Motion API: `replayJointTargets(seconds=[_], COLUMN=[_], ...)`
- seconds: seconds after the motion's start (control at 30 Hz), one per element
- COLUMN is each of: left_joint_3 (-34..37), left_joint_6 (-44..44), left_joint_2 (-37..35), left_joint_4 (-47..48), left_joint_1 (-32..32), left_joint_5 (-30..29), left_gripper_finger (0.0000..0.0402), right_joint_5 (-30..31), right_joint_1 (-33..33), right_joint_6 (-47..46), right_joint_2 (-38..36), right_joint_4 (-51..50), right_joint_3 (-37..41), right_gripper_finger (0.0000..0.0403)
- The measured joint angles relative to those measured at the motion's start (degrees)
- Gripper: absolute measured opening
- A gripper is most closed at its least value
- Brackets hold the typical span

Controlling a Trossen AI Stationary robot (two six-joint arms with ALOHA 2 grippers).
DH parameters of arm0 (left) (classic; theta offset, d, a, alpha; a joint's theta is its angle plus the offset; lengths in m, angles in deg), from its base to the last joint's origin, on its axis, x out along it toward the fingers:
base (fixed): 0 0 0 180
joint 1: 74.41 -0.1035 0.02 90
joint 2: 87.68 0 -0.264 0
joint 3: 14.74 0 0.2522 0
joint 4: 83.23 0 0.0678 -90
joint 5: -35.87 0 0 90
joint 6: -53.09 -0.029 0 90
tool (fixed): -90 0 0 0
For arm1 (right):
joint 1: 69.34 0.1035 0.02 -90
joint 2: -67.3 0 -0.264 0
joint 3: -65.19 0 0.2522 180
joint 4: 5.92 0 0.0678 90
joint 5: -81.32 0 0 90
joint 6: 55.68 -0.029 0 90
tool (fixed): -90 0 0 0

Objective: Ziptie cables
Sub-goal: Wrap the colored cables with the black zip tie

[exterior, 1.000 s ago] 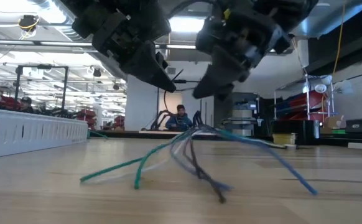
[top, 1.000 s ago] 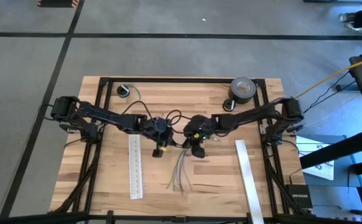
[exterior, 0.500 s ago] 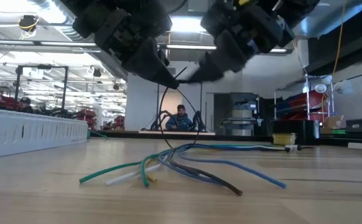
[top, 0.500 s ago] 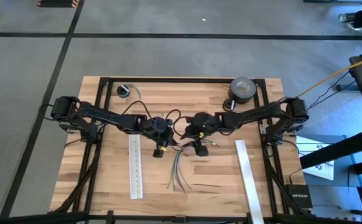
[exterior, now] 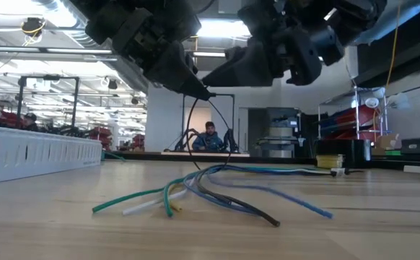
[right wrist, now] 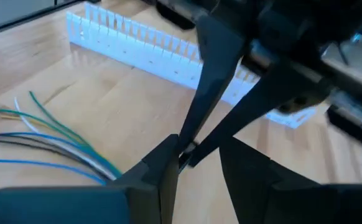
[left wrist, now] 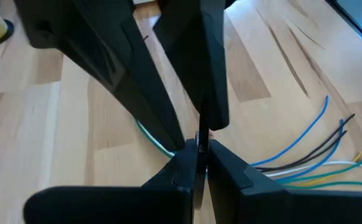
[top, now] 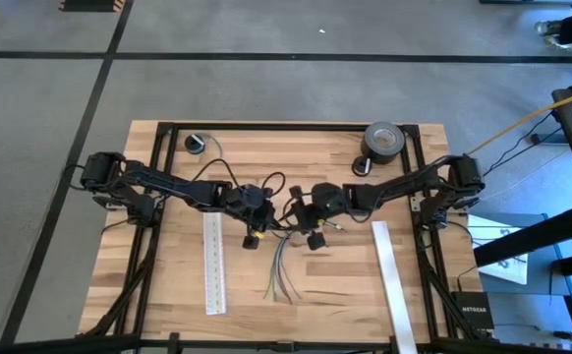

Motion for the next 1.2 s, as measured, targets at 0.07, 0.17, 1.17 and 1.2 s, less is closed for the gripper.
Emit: replayJointTargets(seconds=[0.07,0.17,1.17,1.2], left_joint_3=[0.0,0.0,0.0,0.0], left_joint_6=[0.0,0.0,1.5,1.6], left_joint_2=[0.0,0.0,2.5,2.6], left_joint_4=[-0.1,0.0,3.1,3.1], left_joint_1=[0.0,0.0,0.1,0.1], left_joint_5=[0.0,0.0,-0.8,-0.8], left_gripper_finger=[0.0007,0.0007,0.0008,0.0008], right_joint_5=[-0.1,-0.1,10.9,10.9], right_joint_1=[0.0,0.0,-1.0,-1.0], right_joint_6=[0.7,0.7,-6.7,-7.1], right_joint_2=[0.0,0.0,-15.1,-15.9], right_joint_4=[-0.1,-0.2,-13.4,-14.5], right_joint_3=[0.0,0.0,-0.1,-0.2], right_gripper_finger=[0.0101,0.01,0.0,0.0])
